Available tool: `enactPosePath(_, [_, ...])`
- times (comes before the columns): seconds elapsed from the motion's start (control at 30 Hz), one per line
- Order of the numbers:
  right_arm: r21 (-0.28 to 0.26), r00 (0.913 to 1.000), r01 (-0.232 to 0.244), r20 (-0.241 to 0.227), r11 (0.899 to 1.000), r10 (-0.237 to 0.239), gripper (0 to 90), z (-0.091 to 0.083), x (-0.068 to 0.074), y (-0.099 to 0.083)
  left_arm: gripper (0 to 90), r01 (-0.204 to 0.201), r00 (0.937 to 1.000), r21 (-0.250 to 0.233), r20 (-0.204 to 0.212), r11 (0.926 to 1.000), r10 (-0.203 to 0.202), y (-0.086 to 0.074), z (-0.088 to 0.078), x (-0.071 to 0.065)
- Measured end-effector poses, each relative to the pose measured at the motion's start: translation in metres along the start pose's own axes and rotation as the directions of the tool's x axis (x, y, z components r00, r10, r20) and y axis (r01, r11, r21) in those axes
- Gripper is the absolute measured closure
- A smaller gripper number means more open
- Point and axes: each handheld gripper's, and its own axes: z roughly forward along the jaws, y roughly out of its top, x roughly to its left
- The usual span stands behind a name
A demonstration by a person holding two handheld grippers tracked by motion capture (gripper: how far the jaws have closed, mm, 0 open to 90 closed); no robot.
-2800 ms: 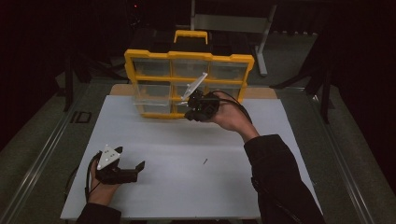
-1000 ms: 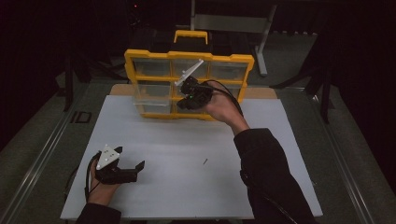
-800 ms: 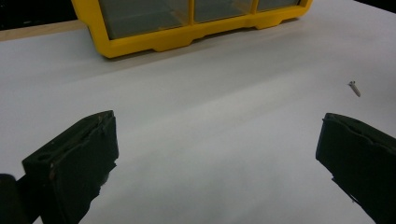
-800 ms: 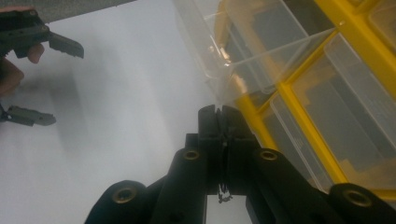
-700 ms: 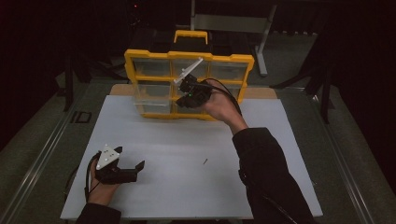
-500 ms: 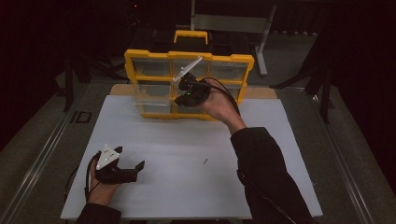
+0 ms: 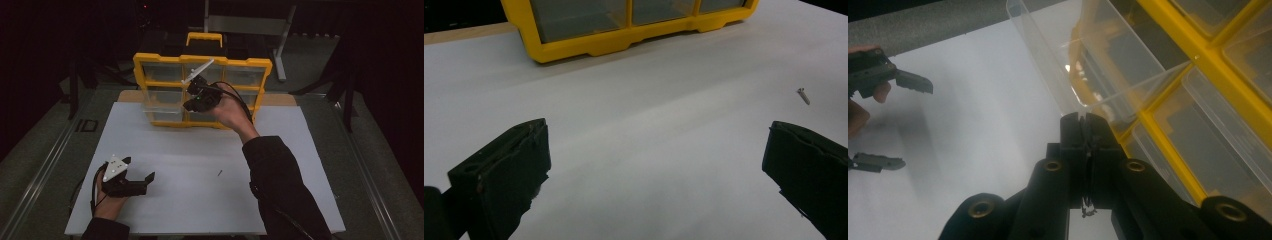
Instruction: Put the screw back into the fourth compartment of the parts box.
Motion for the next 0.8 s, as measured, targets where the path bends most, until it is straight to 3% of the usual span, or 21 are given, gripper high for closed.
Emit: enactPosePath(0.8, [-0.013,0.9987,-0.045,0.024,0.999,0.045,87.9,0.005,-0.002,0.016,0.0,0.007,1.0,-0.005,0.001,1.0,-0.007,0.0,-0.001,0.001])
